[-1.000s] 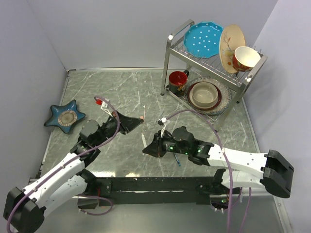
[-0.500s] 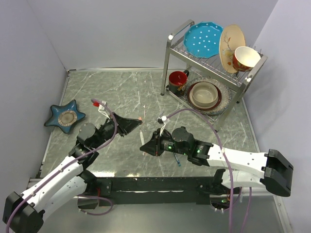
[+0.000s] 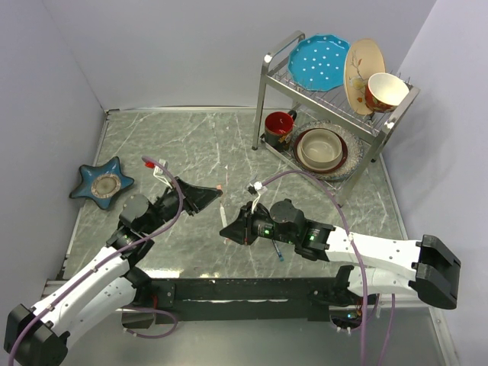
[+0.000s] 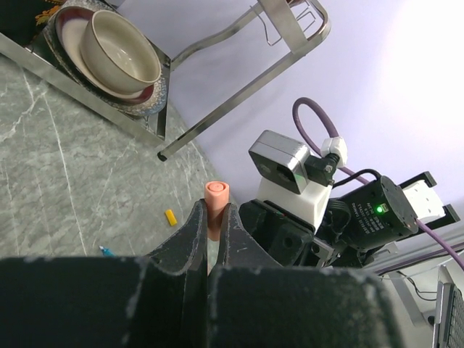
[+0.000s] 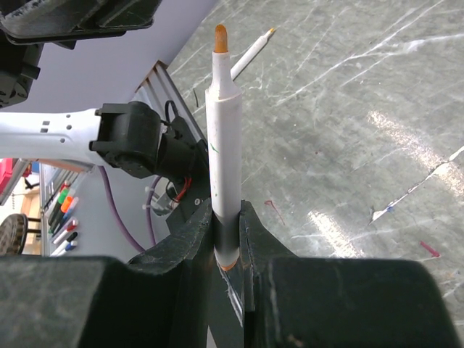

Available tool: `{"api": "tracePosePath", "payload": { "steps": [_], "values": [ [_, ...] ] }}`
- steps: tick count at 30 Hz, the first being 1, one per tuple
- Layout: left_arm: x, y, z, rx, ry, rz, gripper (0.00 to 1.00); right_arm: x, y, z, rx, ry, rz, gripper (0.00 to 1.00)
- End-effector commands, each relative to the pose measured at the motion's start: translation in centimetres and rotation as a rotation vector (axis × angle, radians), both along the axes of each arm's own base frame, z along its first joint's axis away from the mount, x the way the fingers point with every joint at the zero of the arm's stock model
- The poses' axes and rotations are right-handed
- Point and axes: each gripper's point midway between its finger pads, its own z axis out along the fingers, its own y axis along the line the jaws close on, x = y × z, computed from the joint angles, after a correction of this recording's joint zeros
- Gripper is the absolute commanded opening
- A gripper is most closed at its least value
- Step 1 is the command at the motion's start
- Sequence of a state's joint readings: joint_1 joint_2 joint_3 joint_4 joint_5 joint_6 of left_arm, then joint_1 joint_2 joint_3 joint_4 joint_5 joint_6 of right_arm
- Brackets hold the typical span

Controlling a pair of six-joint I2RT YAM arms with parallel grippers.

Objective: Insert the pens into the pen caps

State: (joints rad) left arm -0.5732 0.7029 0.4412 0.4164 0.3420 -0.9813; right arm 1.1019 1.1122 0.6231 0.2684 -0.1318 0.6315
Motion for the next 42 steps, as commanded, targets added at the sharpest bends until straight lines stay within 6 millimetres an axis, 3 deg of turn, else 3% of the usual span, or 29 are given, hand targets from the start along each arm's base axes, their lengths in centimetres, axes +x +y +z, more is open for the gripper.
{"api": "tracePosePath", "payload": {
  "steps": [1, 23, 34, 42],
  "values": [
    [-0.3, 0.0, 0.8, 0.004, -0.045, -0.007, 0.01, 0.2, 0.7, 4.7, 0.105, -0.059, -0.004, 0.00],
    [-1.8, 0.0, 0.6, -0.010, -0.040, -0.059, 0.01, 0.8, 0.5, 5.9, 0.102, -0.091, -0.039, 0.00],
    [-1.0, 0.8, 3.1, -0.017, -0.052, 0.018, 0.01, -0.1, 1.1, 4.5, 0.086, -0.061, 0.009, 0.00],
    [-0.6, 0.9, 3.9, 0.001, -0.067, 0.036, 0.01, -0.4, 1.5, 4.3, 0.076, -0.058, 0.022, 0.00]
  ]
}}
